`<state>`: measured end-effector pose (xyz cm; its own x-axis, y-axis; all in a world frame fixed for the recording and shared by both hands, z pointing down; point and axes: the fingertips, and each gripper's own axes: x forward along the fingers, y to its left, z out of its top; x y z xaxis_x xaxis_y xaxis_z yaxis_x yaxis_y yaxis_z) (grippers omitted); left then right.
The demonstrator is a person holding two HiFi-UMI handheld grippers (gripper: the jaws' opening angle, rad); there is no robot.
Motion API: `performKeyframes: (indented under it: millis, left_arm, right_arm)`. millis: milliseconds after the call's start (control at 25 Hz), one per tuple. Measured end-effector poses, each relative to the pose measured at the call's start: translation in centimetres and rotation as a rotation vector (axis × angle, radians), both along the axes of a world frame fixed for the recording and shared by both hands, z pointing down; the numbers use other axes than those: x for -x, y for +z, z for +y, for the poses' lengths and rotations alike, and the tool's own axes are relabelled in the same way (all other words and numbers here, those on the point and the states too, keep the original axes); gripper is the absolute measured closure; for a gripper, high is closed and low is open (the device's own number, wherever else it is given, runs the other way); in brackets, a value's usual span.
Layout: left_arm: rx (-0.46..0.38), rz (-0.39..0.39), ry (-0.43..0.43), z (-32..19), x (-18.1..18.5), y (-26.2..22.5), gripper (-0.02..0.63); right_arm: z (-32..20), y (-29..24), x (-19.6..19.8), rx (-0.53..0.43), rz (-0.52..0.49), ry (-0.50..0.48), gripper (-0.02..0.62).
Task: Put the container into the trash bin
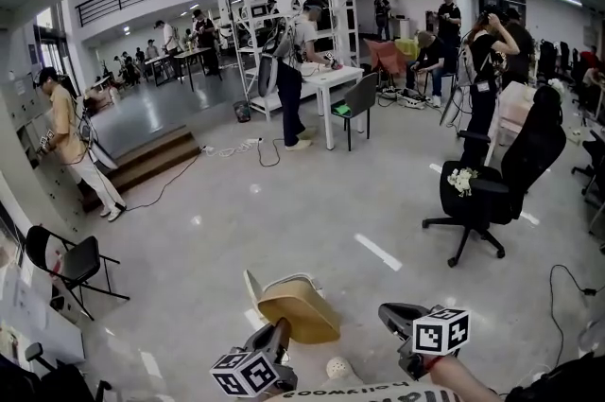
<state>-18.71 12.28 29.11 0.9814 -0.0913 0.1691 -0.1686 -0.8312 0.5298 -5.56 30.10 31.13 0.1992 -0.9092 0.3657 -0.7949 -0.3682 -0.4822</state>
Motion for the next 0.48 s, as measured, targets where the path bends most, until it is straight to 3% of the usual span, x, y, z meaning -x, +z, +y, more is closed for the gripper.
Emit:
performKeyframes:
  millis: [240, 480]
  left_arm:
    - [0.017, -0.006, 0.009, -1.8, -4.9, 0.5, 0.577]
    - [0.035, -0.011, 0.042, -3.1, -11.2, 0.5, 0.577]
  right_arm:
    - [-2.4, 1.2, -2.8, 0.035, -0.021, -0.044, 0.592]
    - [-3.6, 1.5, -9.3, 0.061, -0.029, -0.015, 0.592]
